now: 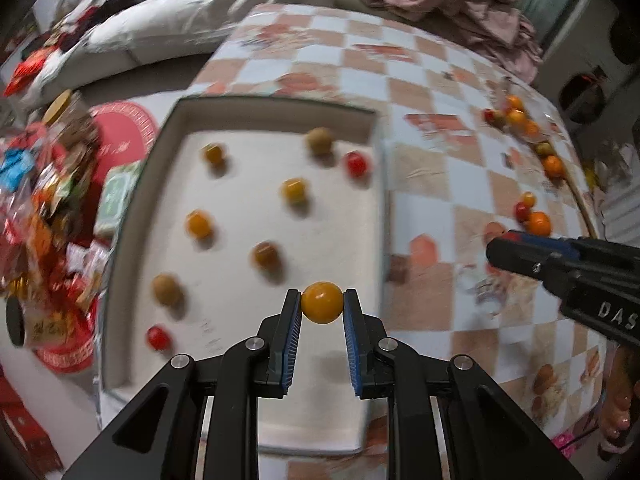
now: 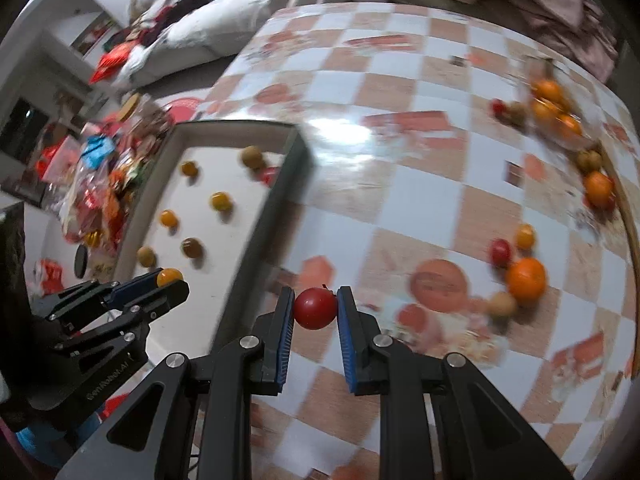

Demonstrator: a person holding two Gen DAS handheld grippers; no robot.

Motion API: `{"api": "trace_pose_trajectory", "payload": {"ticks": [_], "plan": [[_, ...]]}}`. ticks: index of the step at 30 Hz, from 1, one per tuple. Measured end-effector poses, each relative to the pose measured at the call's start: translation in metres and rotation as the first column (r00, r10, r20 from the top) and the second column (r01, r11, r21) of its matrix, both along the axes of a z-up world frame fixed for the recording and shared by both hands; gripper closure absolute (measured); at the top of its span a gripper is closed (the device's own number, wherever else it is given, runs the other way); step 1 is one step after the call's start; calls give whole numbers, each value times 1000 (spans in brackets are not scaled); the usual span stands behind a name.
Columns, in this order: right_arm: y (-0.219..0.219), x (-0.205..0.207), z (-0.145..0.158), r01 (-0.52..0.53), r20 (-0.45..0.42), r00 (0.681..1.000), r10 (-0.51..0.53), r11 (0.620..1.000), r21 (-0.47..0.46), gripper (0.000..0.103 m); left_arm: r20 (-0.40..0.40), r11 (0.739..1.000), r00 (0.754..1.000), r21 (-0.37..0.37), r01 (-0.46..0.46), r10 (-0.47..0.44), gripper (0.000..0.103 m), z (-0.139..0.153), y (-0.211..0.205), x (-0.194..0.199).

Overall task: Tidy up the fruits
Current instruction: 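Carry both tomatoes over the white tray and open both grippers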

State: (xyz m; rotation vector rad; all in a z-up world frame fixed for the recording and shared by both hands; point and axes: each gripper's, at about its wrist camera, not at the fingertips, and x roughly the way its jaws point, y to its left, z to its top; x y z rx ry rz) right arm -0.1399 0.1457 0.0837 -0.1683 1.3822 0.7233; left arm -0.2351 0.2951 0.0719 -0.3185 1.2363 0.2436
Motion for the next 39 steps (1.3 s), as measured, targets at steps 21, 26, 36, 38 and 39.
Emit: {"api": "trace_pose_trajectory", "payload": {"ticks": [21,26,36,38,39], "plan": [[116,-6,-41,-187,10,982,187,981,-46,80,-52,988,987,24,-153,154,81,-46,48,-36],[124,-3,-48,-192,15,981,193,979,-64,80,-51,989,988,32,-147,149,81,-48,48,-35],[131,-3,-65,-194,5,981,196,976,-97,80,-60,991,990,50,-127,130,81,-54,46,-33],[131,-5,-66,-197,11,980,199,975,-100,80,-61,991,991,62,-118,122,81,-55,44,-33],[132,-7,-66,-205,20,978,208,973,-107,80,-62,991,991,66,-116,121,81,-55,43,-33]]}}
